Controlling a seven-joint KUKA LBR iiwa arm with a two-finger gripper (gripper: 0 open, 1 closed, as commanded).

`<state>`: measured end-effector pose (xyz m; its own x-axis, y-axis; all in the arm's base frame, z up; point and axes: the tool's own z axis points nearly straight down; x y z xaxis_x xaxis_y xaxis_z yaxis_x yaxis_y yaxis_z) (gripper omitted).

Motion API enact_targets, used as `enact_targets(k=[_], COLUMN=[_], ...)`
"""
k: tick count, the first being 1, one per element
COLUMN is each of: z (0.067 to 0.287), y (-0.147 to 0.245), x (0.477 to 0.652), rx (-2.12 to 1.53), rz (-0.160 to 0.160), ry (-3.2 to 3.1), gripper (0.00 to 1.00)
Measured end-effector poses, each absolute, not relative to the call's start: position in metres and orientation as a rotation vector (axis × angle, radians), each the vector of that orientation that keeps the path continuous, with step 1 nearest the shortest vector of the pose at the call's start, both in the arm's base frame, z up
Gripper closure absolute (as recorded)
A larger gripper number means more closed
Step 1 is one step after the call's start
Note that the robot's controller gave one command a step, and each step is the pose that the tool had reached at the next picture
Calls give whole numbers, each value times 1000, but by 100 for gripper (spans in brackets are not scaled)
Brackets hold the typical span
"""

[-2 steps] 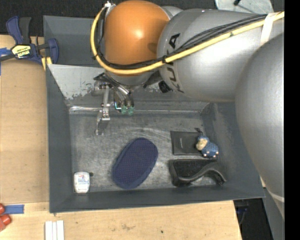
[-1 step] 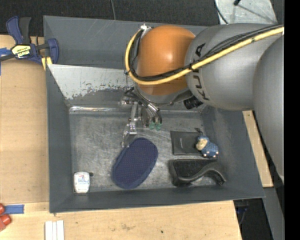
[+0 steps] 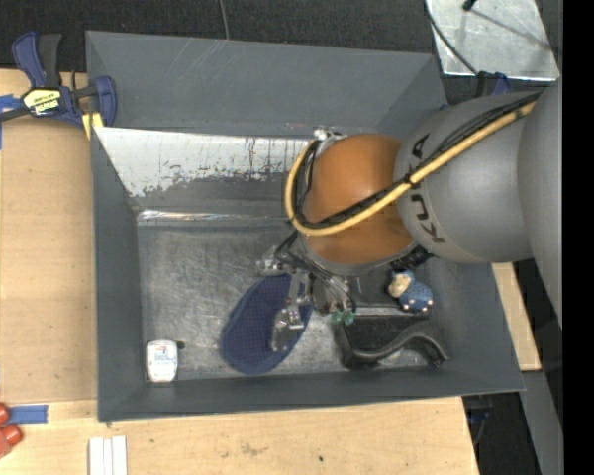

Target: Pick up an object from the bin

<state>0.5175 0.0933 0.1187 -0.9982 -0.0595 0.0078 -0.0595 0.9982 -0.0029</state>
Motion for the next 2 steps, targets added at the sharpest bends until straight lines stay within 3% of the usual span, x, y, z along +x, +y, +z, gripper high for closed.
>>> enact_targets(k=[1,2], z=[77,78], y=[107,106], x=[520,519], rx=[782,775], rz=[-4,-3], ry=[-3052,-3048], gripper=[0,100])
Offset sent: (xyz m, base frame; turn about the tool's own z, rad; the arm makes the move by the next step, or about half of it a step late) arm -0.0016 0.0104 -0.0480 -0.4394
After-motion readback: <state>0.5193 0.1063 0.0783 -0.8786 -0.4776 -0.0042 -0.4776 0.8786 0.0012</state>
